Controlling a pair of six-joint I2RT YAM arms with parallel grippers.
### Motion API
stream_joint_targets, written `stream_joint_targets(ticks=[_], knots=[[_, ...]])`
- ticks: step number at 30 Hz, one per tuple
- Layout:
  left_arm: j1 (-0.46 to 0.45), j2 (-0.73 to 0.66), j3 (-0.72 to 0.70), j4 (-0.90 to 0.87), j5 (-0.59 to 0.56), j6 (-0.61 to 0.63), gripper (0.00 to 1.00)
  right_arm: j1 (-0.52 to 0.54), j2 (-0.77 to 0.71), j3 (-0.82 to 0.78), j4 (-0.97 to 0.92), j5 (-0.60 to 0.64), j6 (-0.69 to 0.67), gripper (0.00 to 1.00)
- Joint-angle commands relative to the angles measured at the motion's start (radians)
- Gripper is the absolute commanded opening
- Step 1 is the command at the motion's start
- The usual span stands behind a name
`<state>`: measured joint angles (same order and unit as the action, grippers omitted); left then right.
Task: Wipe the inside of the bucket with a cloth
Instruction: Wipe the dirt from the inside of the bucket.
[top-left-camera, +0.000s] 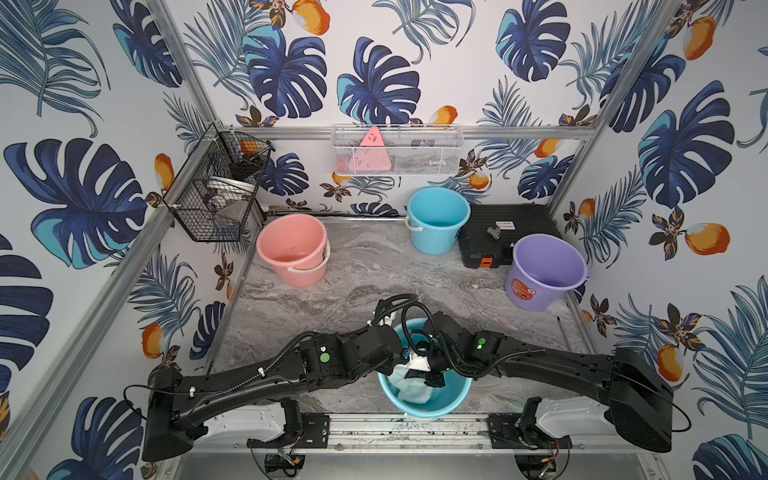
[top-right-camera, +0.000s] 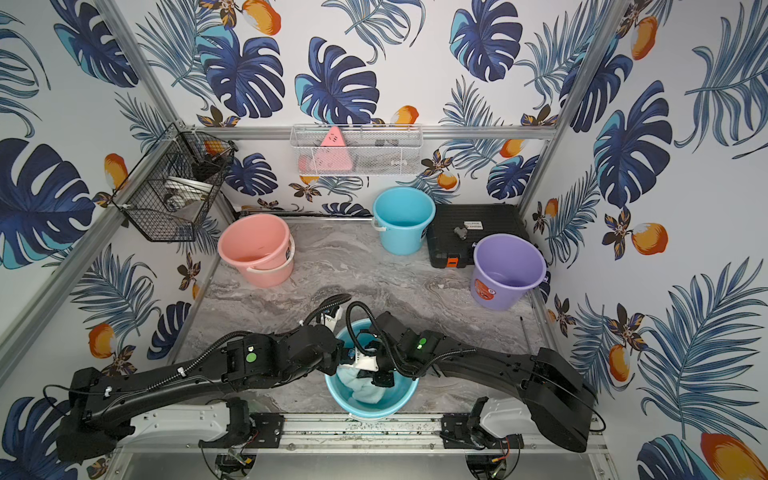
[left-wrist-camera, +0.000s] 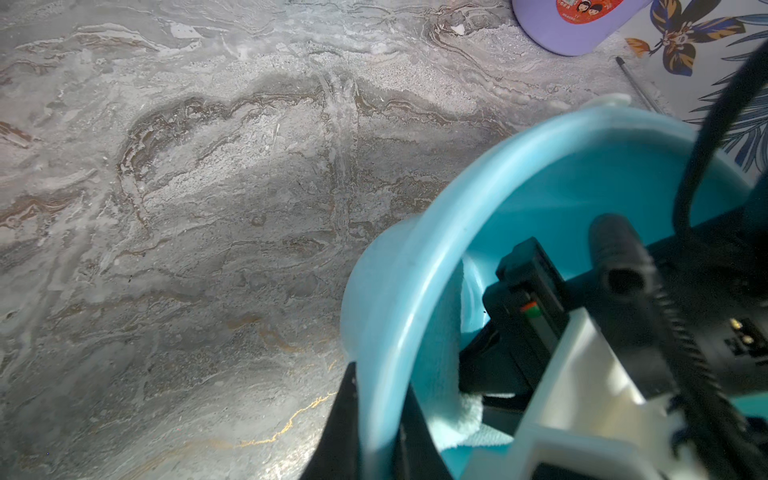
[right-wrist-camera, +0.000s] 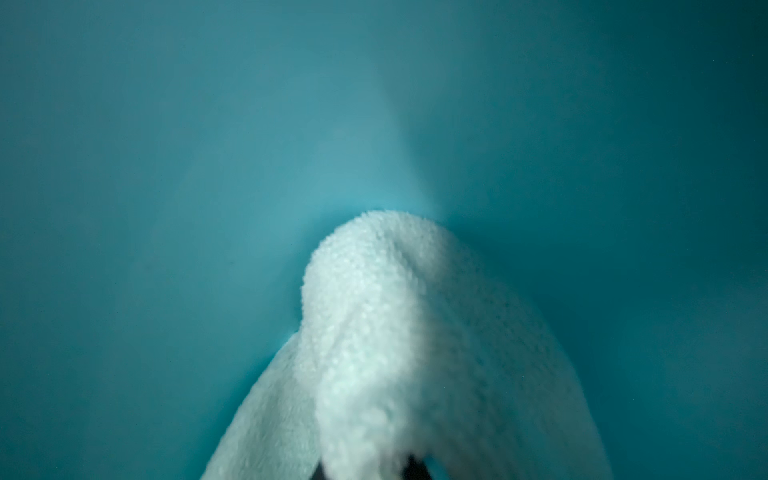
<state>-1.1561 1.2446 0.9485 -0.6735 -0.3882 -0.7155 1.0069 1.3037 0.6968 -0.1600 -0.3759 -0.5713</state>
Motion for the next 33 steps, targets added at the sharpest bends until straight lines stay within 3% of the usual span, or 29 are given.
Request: stream_joint_targets(ticks=[1,6,10,19,25,29,33], knots=[[-0.008,0.008,-0.005,-0.037,-0.038,0.028,0.0,0.005,-0.028,-0.036,0.24,0.166,0.047,0.0],[-0.012,0.014,-0.002,-0.04,-0.039,0.03,0.0,0.045,-0.044,-0.05,0.28,0.441,-0.047,0.0],[-0.016,0.012,0.002,-0.051,-0.042,0.027,0.0,0.079,-0.028,-0.026,0.19,0.64,-0.19,0.0],[-0.017,0.006,0.005,-0.072,-0.046,0.018,0.0,0.111,-0.027,0.013,-0.101,0.83,-0.381,0.0],[-0.019,-0.002,0.004,-0.085,-0.056,0.011,0.0,0.116,-0.045,0.062,-0.372,0.815,-0.375,0.0],[-0.021,-0.002,0.01,-0.093,-0.061,0.011,0.0,0.117,-0.017,0.124,-0.607,0.717,-0.323,0.0],[-0.021,-0.002,0.01,-0.093,-0.063,0.01,0.0,0.116,0.005,0.176,-0.746,0.542,-0.269,0.0]])
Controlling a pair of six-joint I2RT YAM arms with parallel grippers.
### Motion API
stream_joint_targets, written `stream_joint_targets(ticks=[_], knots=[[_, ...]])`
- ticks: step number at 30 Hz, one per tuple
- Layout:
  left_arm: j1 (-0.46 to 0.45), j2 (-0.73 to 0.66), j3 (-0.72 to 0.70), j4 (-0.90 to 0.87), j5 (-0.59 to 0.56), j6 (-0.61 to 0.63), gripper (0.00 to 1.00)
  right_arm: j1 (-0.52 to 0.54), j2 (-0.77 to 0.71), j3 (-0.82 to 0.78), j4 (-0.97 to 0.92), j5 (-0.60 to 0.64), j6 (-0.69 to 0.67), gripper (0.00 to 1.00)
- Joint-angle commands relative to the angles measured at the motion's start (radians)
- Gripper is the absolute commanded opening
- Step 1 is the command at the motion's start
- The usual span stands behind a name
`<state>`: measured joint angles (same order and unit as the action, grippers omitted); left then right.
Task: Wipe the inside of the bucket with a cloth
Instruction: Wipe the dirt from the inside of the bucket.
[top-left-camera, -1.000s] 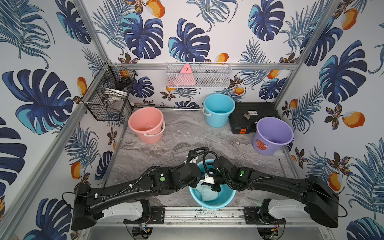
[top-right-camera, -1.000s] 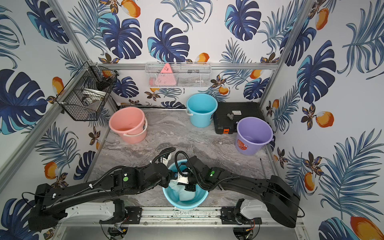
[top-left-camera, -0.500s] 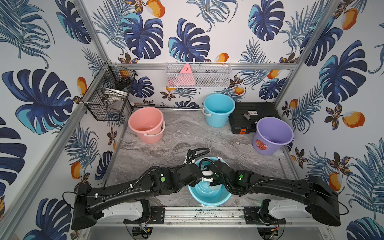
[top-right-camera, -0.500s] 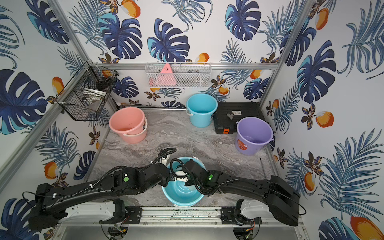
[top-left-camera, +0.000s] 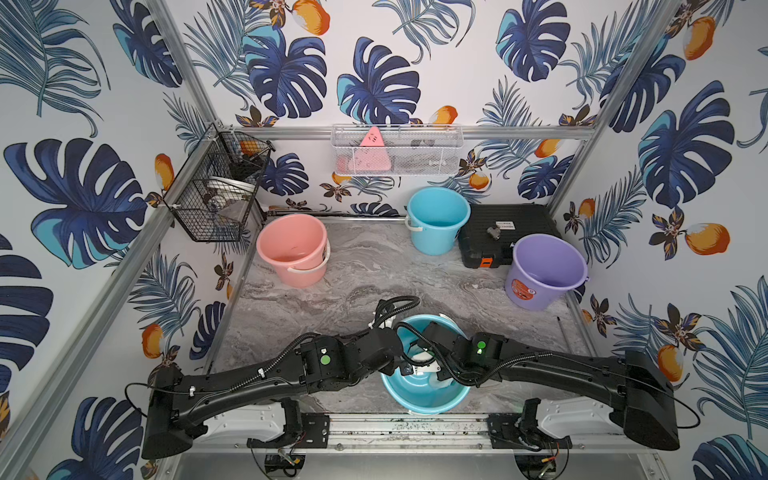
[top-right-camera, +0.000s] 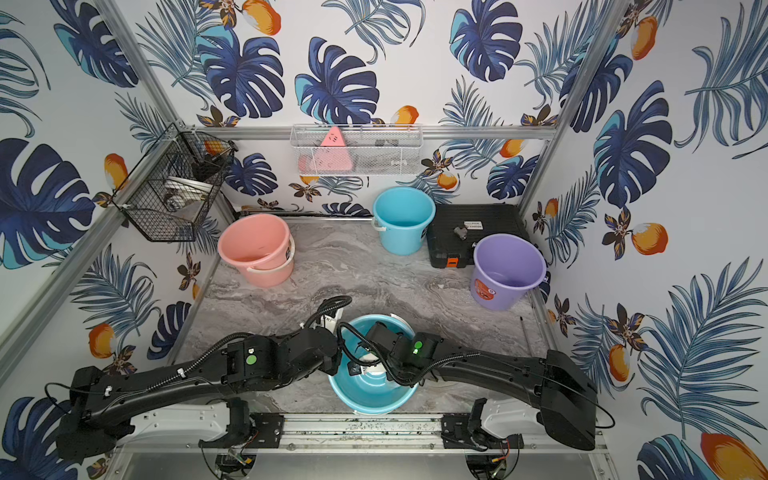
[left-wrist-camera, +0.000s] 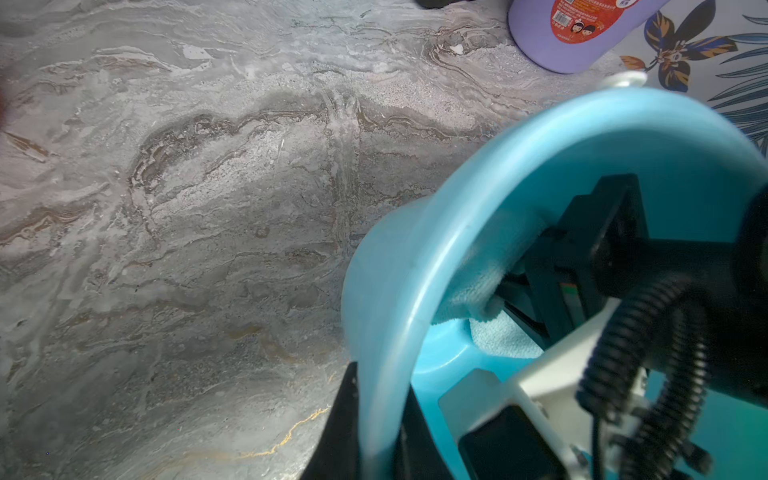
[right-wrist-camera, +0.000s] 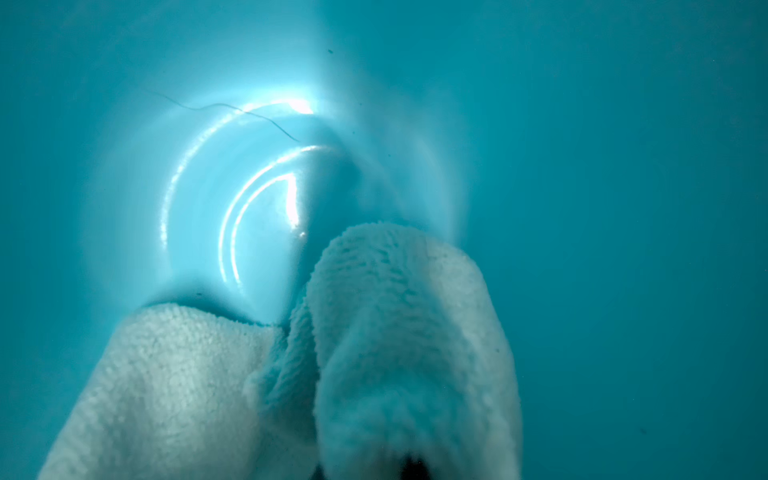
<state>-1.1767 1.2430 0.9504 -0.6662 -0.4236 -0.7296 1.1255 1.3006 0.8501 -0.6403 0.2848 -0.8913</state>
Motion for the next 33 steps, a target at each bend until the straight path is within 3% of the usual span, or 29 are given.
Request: stream_joint_targets(ticks=[1,7,13,16,21,27,33], knots=[[0.0,-0.001,0.009,-0.1,-0.027,0.023,0.0,-0.003,0.008,0.032,-0.282,-0.169,0.057,0.0],[-0.001,0.001,0.014,-0.098,-0.023,0.023,0.0,-0.015,-0.029,0.045,-0.245,-0.511,0.068,0.0],[-0.003,-0.001,0.014,-0.097,-0.022,0.018,0.0,-0.016,-0.103,-0.003,-0.004,-0.636,0.119,0.0],[-0.004,-0.002,0.014,-0.099,-0.025,0.015,0.0,-0.016,-0.139,-0.026,0.097,-0.604,0.146,0.0],[-0.005,-0.014,0.008,-0.109,-0.031,0.007,0.0,-0.016,-0.207,0.004,0.119,-0.425,0.15,0.0],[-0.005,-0.014,0.008,-0.108,-0.028,0.008,0.0,-0.016,-0.304,0.078,0.074,-0.281,0.075,0.0],[-0.005,-0.014,0.01,-0.105,-0.027,0.007,0.0,0.004,-0.311,0.153,0.079,-0.143,-0.022,0.0]])
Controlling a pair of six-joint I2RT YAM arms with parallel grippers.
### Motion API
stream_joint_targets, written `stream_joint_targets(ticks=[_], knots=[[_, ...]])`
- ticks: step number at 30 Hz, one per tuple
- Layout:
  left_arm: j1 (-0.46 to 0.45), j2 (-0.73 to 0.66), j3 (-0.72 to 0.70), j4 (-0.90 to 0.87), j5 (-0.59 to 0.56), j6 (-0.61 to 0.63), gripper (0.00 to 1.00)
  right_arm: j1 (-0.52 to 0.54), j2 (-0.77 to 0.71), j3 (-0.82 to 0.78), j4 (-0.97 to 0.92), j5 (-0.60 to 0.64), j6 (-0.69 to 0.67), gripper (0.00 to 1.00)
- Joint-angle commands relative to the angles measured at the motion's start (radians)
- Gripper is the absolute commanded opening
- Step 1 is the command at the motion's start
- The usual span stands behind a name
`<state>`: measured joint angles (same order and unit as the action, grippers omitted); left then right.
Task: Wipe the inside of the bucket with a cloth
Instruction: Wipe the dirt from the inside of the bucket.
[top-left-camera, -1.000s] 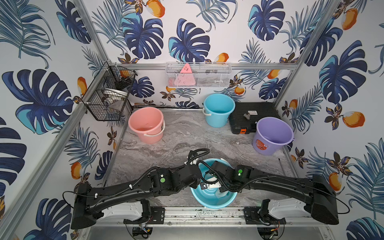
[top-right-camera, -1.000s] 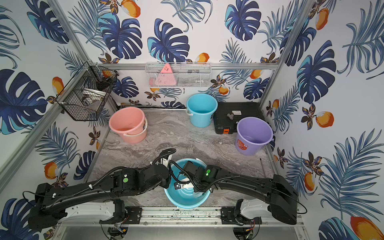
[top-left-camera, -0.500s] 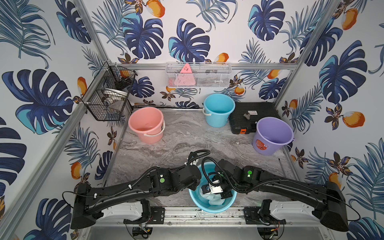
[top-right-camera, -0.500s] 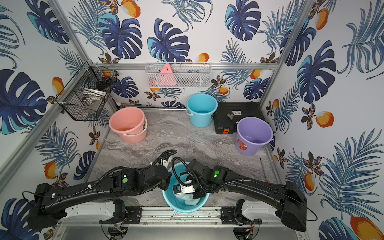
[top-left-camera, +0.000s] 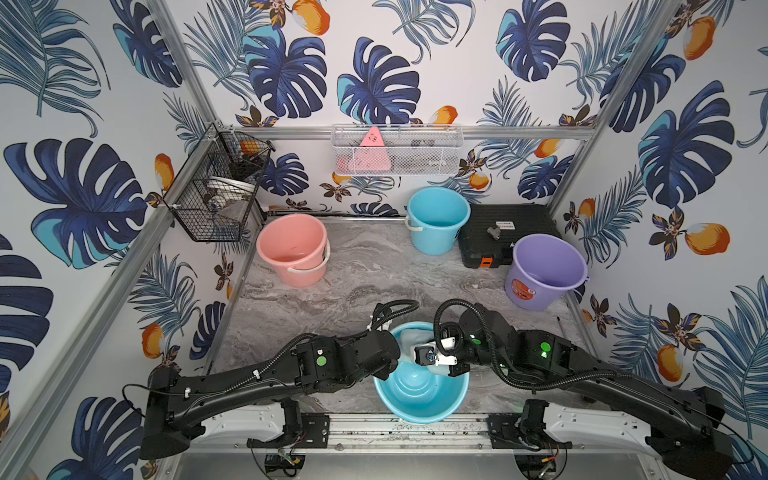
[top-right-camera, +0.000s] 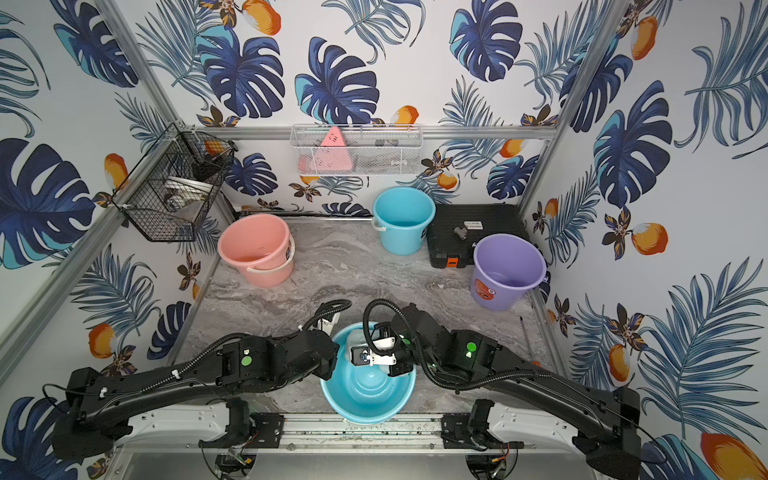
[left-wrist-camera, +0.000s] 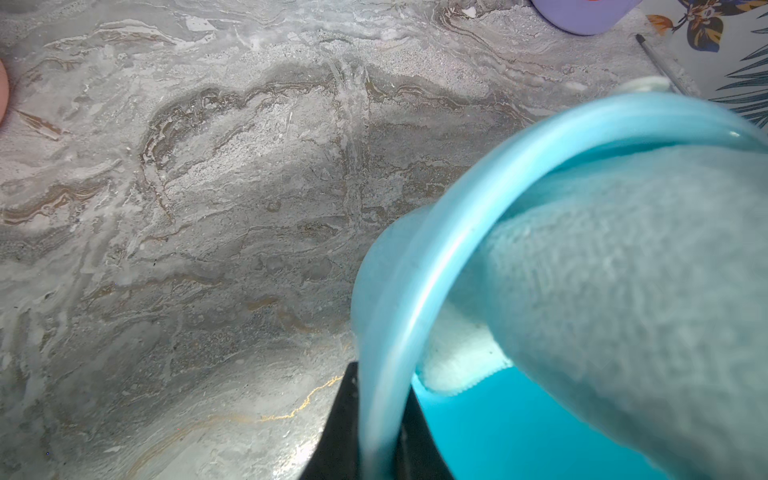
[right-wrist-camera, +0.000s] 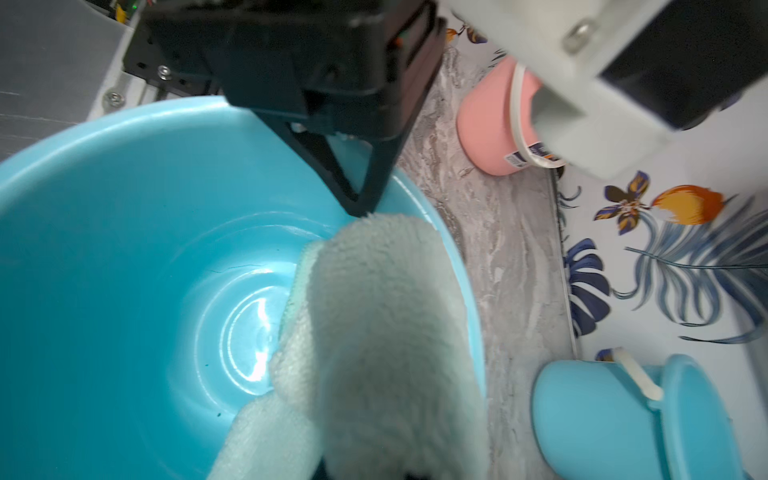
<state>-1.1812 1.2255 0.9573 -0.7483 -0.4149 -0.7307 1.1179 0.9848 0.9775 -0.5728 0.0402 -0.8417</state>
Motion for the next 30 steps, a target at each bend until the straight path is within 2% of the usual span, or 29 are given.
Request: stream_joint_targets(ticks=[1,6,13,21,30], knots=[[0.0,0.005,0.003,-0.023,-0.036,0.008,0.0,0.02,0.011,0.032,0.024,0.128,-0.088,0.0],[0.0,0.006,0.003,-0.017,-0.034,0.01,0.0,0.07,0.074,0.007,0.137,0.266,-0.196,0.0],[-0.001,0.011,0.008,-0.012,-0.032,0.013,0.0,0.071,0.185,-0.152,0.403,0.335,-0.275,0.0],[-0.001,0.009,0.009,-0.02,-0.039,0.019,0.0,0.045,0.267,-0.319,0.688,0.255,-0.164,0.0],[-0.001,0.015,0.019,-0.016,-0.039,0.027,0.0,0.018,0.399,-0.394,0.762,0.207,-0.068,0.0]])
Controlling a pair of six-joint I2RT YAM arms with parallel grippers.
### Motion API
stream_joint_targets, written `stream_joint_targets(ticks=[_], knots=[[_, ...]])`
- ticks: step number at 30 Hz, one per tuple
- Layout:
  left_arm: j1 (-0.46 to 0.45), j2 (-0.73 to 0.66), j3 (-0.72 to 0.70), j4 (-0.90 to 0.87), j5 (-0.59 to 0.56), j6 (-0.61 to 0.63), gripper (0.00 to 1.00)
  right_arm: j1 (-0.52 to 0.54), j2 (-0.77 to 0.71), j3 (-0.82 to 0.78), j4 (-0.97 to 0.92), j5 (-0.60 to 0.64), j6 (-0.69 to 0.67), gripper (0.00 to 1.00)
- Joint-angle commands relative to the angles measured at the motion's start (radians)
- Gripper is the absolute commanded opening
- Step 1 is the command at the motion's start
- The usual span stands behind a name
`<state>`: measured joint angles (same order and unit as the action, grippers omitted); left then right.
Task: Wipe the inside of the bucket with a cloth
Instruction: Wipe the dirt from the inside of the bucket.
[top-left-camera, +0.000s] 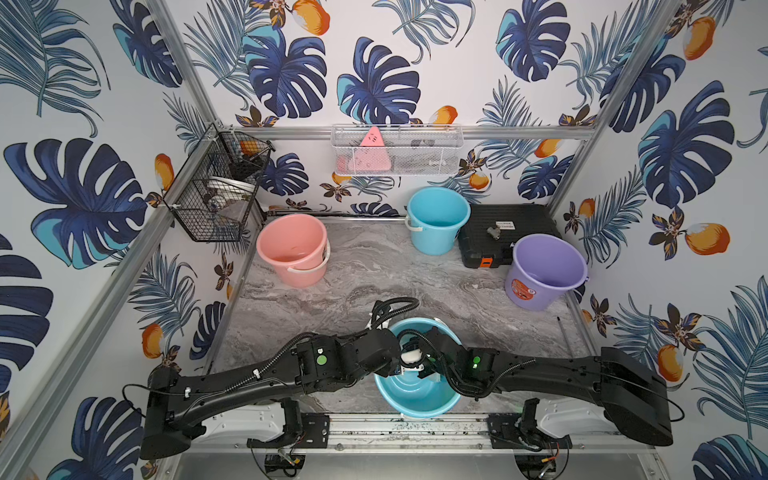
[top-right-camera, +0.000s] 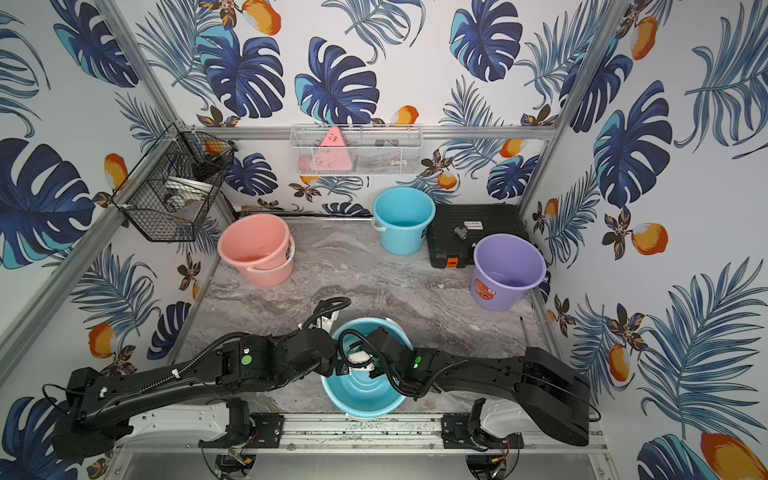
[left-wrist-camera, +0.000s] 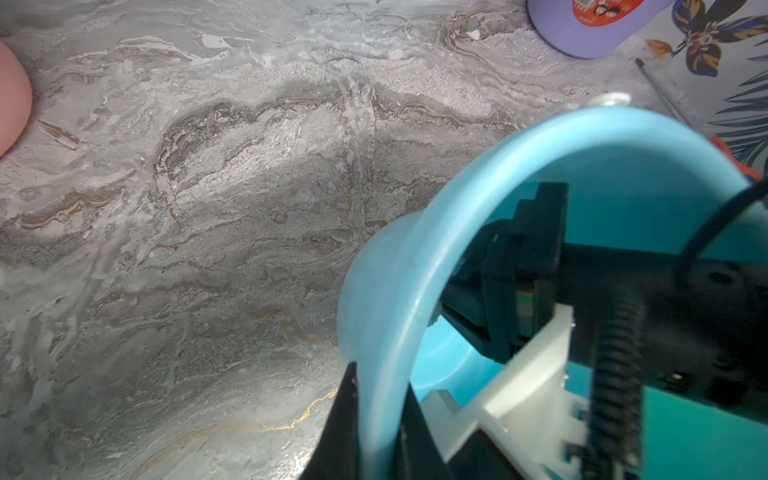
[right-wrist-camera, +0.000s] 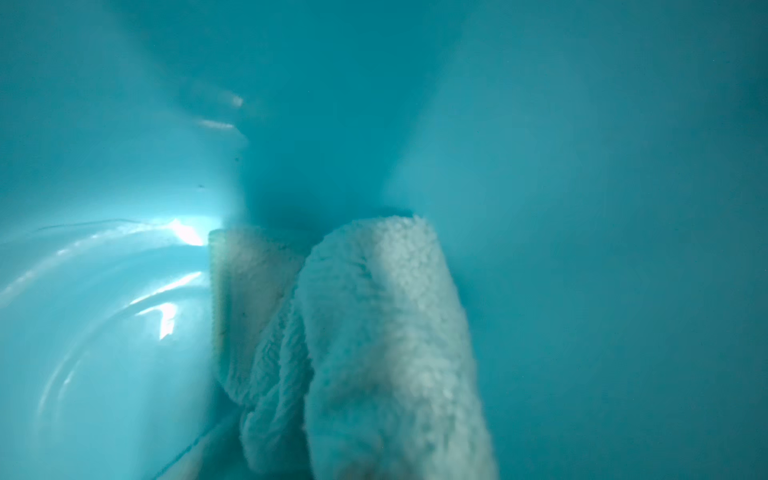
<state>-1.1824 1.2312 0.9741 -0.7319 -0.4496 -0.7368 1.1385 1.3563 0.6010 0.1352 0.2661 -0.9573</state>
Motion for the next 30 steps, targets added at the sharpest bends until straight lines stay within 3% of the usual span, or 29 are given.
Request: stream_joint_targets(ticks=[1,11,23,30], knots=[[0.0,0.011,0.004,-0.032,-0.005,0.033,0.0,-0.003,0.038,-0.018,0.044,-0.027,0.056,0.0],[0.0,0.017,0.003,-0.031,-0.006,0.03,0.0,-0.003,-0.036,0.055,-0.153,-0.112,0.093,0.0],[0.0,0.012,-0.005,-0.033,-0.014,0.025,0.0,0.0,-0.29,0.172,-0.422,-0.026,-0.009,0.0],[0.0,0.01,-0.005,-0.034,-0.015,0.024,0.0,0.012,-0.368,0.264,-0.584,0.033,-0.071,0.0]])
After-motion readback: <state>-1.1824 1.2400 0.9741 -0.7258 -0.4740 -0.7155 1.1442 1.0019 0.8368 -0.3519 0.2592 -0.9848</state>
